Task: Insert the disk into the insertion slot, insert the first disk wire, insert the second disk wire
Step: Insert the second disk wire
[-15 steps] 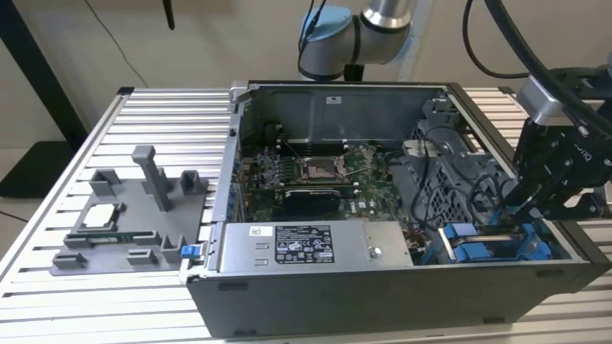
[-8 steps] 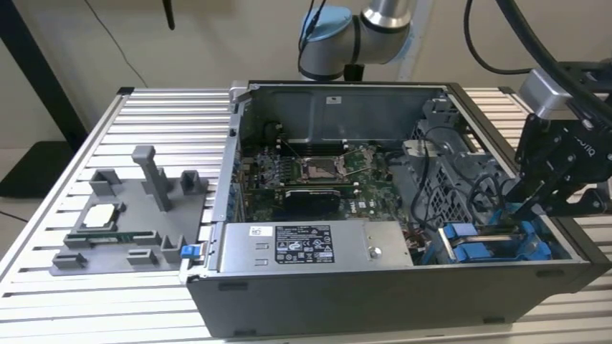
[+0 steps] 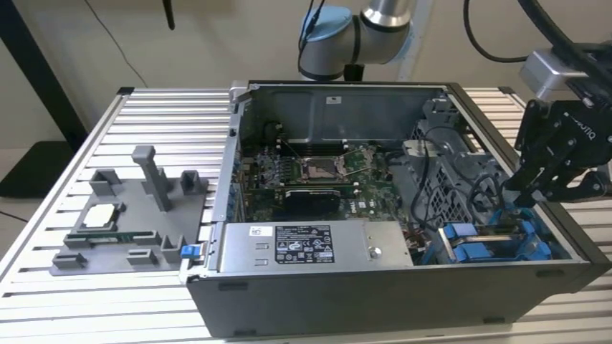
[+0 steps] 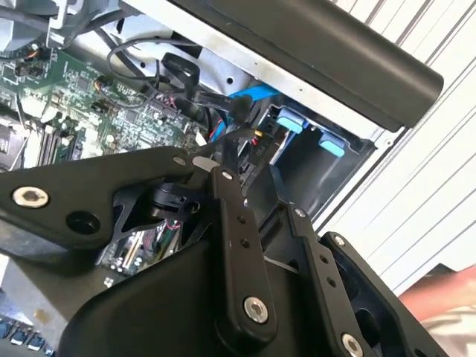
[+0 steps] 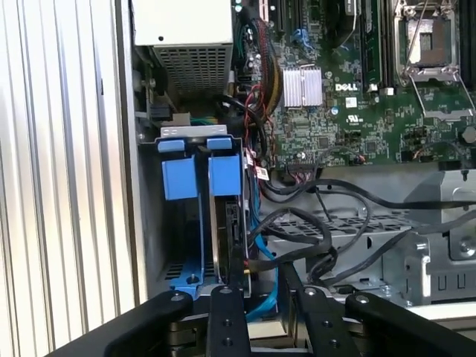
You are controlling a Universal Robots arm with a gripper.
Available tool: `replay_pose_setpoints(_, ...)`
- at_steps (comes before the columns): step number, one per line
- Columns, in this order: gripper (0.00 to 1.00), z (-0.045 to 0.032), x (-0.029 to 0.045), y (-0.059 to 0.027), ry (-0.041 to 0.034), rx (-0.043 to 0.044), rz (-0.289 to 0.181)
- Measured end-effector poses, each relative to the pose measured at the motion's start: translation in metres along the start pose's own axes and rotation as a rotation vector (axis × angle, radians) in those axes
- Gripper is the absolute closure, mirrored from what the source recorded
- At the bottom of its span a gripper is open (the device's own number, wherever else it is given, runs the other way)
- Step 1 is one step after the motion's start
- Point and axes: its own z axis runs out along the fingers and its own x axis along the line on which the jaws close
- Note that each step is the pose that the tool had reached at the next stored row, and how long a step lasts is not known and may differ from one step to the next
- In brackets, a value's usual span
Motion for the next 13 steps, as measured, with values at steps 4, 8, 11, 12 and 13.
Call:
replay_pose_setpoints(4,0.0,-0.0014,-0.0023,-0.0023,0.0023,-0.0021,0.0)
replay_pose_setpoints(8,0.0,-0.0016,-0.005,-0.0057,0.0058,-0.0062,0.001)
replay_pose_setpoints(11,0.0,-0.0014,-0.0068,-0.0064,0.0108,-0.0065,0.001)
replay_pose_setpoints(12,0.0,-0.0013,-0.0069,-0.0065,0.0111,-0.0065,0.001)
replay_pose_setpoints(13,0.0,-0.0013,-0.0069,-0.0065,0.011,-0.0065,0.001)
